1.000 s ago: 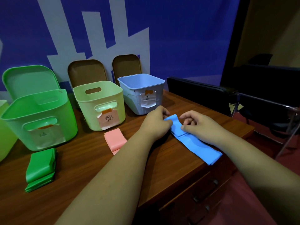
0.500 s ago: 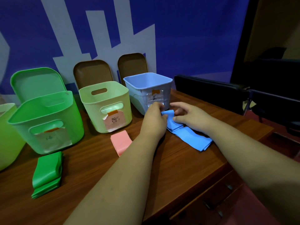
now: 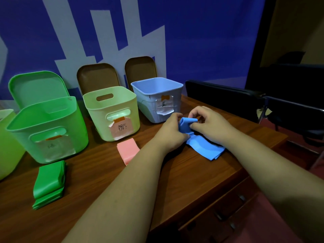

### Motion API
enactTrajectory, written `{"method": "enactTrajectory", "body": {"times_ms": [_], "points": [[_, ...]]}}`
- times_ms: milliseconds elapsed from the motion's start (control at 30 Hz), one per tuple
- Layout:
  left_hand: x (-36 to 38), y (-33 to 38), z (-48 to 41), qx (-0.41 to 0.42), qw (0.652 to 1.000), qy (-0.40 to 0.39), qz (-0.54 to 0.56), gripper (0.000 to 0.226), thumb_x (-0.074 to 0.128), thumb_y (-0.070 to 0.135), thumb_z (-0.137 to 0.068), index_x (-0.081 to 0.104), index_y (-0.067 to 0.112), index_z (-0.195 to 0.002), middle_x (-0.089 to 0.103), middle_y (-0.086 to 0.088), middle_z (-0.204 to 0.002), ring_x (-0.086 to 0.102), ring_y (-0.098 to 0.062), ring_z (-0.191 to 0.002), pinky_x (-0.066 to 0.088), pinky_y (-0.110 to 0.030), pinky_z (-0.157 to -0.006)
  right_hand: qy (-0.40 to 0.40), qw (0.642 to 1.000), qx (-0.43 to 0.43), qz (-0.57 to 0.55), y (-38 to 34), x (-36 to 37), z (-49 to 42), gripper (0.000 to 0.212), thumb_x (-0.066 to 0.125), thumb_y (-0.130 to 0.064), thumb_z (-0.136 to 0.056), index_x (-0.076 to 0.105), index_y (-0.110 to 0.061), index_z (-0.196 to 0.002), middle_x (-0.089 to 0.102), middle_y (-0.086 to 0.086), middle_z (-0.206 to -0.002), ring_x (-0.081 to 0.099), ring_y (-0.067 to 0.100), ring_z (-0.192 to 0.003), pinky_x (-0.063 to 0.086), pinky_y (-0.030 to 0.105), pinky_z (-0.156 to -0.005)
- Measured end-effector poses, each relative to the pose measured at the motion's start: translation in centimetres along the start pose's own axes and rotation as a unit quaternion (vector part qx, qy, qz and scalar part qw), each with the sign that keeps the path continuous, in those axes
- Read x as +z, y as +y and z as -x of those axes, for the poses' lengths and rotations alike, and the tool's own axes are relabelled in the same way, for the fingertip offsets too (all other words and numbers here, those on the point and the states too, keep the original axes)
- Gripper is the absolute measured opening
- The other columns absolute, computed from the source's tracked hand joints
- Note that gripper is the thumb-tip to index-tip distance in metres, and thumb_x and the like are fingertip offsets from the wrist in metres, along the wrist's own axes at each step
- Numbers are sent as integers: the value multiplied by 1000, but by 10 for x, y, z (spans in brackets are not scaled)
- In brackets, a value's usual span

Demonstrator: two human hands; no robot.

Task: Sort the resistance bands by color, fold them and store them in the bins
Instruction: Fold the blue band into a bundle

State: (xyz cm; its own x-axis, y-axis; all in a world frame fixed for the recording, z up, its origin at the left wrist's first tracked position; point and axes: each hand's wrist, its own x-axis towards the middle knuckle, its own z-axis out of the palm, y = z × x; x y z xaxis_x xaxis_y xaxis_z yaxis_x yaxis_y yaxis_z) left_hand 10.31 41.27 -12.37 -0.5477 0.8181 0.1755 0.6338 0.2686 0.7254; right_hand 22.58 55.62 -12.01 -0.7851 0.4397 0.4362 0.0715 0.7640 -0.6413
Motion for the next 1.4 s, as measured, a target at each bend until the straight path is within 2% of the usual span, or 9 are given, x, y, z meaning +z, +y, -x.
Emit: {"method": "enactTrajectory", "body": {"times_ms": [67, 200, 400, 633, 733, 867, 1033, 1200, 1400], "points": [[-2, 0, 0, -7, 1000, -19, 11, 86, 82, 17, -86, 35, 25, -158, 53, 0, -139, 61, -15, -114, 51, -27, -92, 0, 1000, 0, 5, -4, -4, 12, 23, 74, -14, -91, 66, -35, -94, 63, -11, -105, 61, 7, -89, 45, 15, -70], [-4, -3, -3, 7, 999, -52, 0, 56, 82, 16, -89, 59, 26, -139, 65, 4, -122, 61, -2, -94, 46, -12, -73, 7, 999, 19, 27, -6, -12, 38, 22, 71, -13, -91, 65, -33, -94, 62, -13, -104, 60, 6, -89, 49, 22, -72], [-5, -4, -2, 26, 994, -107, 3, 46, 84, 19, -88, 67, 31, -129, 68, 12, -125, 65, -5, -112, 52, -26, -103, 5, 998, 41, 45, -3, -23, 71, 25, 65, -8, -87, 64, -32, -93, 58, -14, -103, 58, 8, -85, 41, 16, -67], [-11, -4, 0, 22, 985, -170, 36, 45, 79, 10, -89, 69, 30, -128, 70, 11, -125, 67, -9, -115, 53, -33, -106, 8, 997, 24, 69, -6, -19, 86, 25, 57, -6, -85, 56, -31, -88, 53, -12, -100, 53, 9, -80, 37, 20, -62], [-9, -2, 0, 11, 983, -177, 47, 49, 71, 6, -83, 70, 30, -125, 73, 5, -122, 69, -13, -108, 57, -31, -93, -5, 997, 33, 72, -4, -18, 87, 21, 56, -9, -86, 57, -30, -87, 52, -12, -101, 52, 7, -81, 39, 26, -65], [-6, -1, 0, -20, 982, -162, 90, 43, 62, 17, -76, 77, 30, -115, 77, -3, -118, 72, -23, -110, 58, -41, -98, -1, 999, 43, 23, -9, -18, 87, 14, 49, -26, -85, 62, -25, -80, 54, -10, -97, 56, 10, -85, 48, 37, -73], [10, 1, 0, 12, 994, -94, 52, 14, 73, 33, -93, 75, 29, -107, 77, 7, -106, 71, -7, -93, 58, -34, -99, 74, 991, 94, 65, -5, -16, 83, 22, 65, -34, -91, 61, -24, -72, 57, -6, -90, 59, 14, -80, 51, 38, -70], [14, -4, 1, 0, 998, -64, 6, 33, 70, 63, -71, 72, 42, -97, 76, 14, -103, 73, -11, -99, 59, -45, -99, 52, 989, 117, 72, -14, -15, 82, 9, 68, -29, -86, 60, -27, -83, 58, -7, -92, 57, 14, -75, 48, 34, -62], [18, -2, 4, 14, 998, -57, -22, 36, 70, 59, -76, 73, 34, -101, 75, 10, -102, 71, -12, -98, 59, -45, -96, 46, 987, 131, 77, -14, -15, 85, 10, 68, -30, -88, 62, -33, -95, 62, -11, -97, 61, 8, -83, 56, 30, -73]]}}
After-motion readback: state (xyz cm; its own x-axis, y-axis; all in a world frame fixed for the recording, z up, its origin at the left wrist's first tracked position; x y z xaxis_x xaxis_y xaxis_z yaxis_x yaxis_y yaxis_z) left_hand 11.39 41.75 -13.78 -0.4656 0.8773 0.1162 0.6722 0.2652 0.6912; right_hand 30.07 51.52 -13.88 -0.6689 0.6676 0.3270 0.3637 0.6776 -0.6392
